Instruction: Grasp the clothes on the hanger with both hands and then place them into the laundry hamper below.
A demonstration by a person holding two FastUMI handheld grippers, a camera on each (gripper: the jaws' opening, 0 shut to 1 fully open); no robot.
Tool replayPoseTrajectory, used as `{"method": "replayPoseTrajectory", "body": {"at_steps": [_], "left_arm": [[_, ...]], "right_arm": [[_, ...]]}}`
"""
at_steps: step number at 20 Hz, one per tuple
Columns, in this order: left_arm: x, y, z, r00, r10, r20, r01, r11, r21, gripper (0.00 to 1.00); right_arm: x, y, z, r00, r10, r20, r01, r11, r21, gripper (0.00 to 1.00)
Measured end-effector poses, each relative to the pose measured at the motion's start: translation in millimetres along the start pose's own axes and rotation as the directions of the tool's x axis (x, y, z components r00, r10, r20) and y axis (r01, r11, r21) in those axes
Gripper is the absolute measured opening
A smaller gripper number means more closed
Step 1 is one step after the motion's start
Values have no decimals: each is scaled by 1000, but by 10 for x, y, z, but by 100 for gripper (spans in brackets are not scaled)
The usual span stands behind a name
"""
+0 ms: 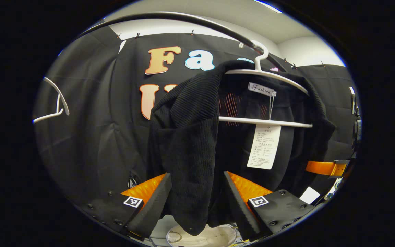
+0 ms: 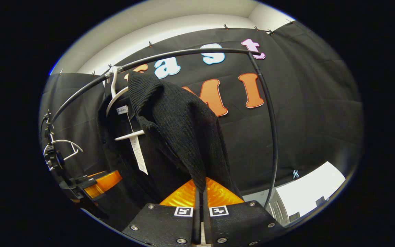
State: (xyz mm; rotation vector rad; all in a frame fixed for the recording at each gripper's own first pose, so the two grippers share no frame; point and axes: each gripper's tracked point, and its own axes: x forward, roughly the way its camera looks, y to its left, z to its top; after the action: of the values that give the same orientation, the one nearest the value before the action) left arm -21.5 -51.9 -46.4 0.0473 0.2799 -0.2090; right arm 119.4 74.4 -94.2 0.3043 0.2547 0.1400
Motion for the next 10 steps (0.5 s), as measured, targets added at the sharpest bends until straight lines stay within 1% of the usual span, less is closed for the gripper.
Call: {"method": "replayPoseTrajectory", "body": {"at_steps": [1,3,10], "left_arm": [[1,17,-9,1000,15,-5,-15,1000,3,97],[19,51,-2,999,43,0,-43,999,9,97],[55,106,-10,995,97,-1,-97,995,8,96]], "right_arm": [[-6,-7,-2,1000,10,-6,-10,1000,2,3],[-9,-42,25,1000,24,-11,-24,1000,2,3],[-7,-64,48,997,71,-19,-70,997,8,2]]}}
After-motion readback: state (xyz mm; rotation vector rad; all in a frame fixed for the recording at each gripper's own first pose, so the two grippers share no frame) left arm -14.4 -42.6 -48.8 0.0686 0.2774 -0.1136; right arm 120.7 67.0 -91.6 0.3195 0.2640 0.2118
